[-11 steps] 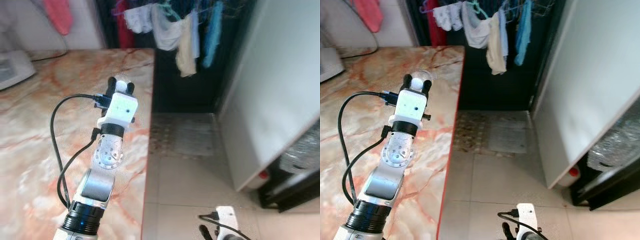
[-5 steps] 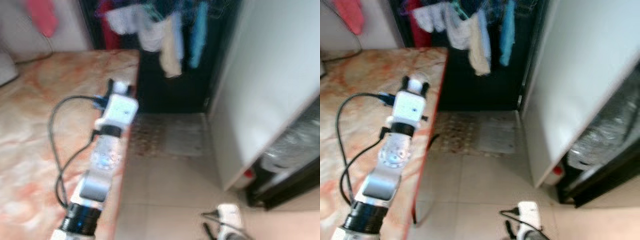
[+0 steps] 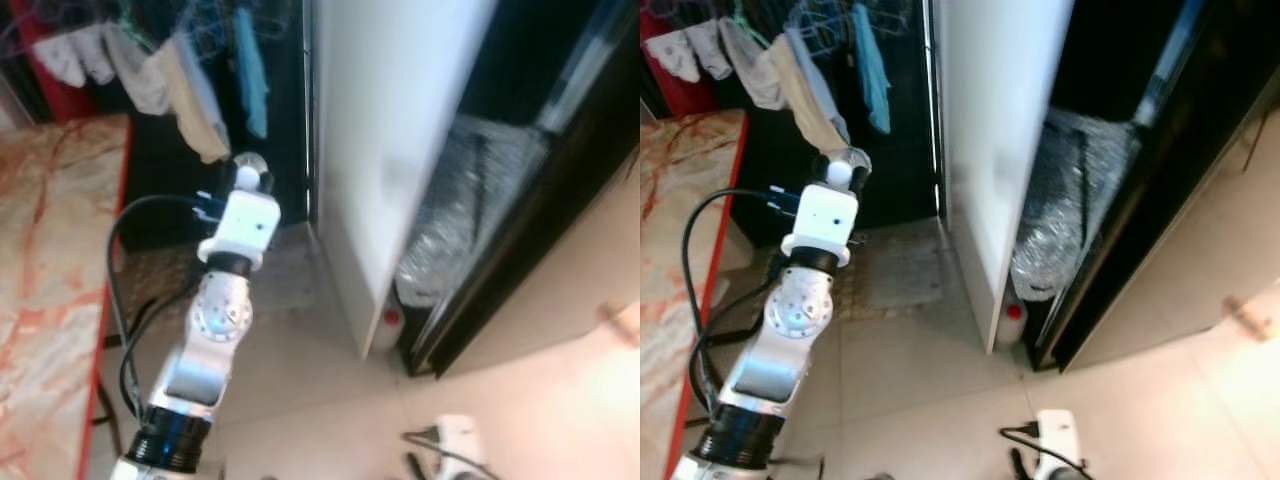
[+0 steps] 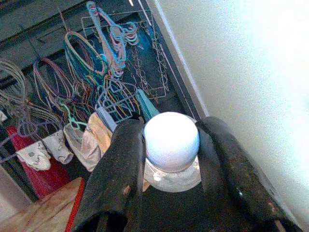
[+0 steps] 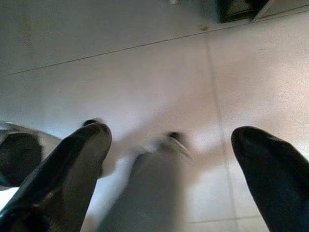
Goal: Restocking fridge
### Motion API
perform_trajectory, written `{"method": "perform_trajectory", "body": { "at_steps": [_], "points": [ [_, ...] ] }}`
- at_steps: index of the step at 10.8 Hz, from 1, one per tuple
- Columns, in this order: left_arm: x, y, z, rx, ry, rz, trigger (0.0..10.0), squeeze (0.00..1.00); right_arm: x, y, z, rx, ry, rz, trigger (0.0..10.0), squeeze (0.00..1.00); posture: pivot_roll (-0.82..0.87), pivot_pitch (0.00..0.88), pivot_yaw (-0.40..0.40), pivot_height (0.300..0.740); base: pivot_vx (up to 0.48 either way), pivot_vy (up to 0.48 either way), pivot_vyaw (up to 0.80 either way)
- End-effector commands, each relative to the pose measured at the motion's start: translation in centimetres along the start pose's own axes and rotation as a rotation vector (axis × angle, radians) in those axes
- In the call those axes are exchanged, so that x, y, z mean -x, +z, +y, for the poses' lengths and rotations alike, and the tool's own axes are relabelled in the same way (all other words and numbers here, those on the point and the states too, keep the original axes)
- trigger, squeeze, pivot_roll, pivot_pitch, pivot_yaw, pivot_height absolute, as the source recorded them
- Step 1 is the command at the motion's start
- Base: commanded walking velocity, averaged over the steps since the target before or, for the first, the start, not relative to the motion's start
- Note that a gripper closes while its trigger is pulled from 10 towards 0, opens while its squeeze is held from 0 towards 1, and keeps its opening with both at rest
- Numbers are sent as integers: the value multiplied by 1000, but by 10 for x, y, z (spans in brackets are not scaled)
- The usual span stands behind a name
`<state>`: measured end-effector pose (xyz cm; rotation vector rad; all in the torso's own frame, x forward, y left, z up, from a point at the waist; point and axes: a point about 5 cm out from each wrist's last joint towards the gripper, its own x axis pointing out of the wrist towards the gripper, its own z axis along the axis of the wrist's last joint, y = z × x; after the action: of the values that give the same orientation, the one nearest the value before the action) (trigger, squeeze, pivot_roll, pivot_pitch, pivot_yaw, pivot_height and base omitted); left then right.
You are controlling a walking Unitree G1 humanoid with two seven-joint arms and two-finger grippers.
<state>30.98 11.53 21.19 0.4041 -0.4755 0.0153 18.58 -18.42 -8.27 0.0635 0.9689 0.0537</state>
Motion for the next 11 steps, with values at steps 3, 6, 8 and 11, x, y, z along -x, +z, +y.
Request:
{"method": "perform_trajectory", "body": {
  "at_steps": [3, 6, 8, 11],
  "points": [
    [18, -60, -1, 93, -44, 285, 10000, 0, 1, -2, -5, -8, -10, -1, 10000, 0, 29, 111, 59, 740, 0, 0, 0],
    [64, -152, -5, 144, -124, 709, 10000, 0, 1, -2, -4, -11, -8, -3, 10000, 0, 29, 110, 60, 740, 0, 0, 0],
    [108, -185, -11, 123, -224, 906, 10000, 0, 1, -2, -4, -13, -25, -11, 10000, 0, 9, 113, 64, 740, 0, 0, 0],
    [146, -200, -17, 155, -239, 1039, 10000, 0, 2, -3, -6, -13, -40, -6, 10000, 0, 9, 117, 61, 740, 0, 0, -263]
  ]
}}
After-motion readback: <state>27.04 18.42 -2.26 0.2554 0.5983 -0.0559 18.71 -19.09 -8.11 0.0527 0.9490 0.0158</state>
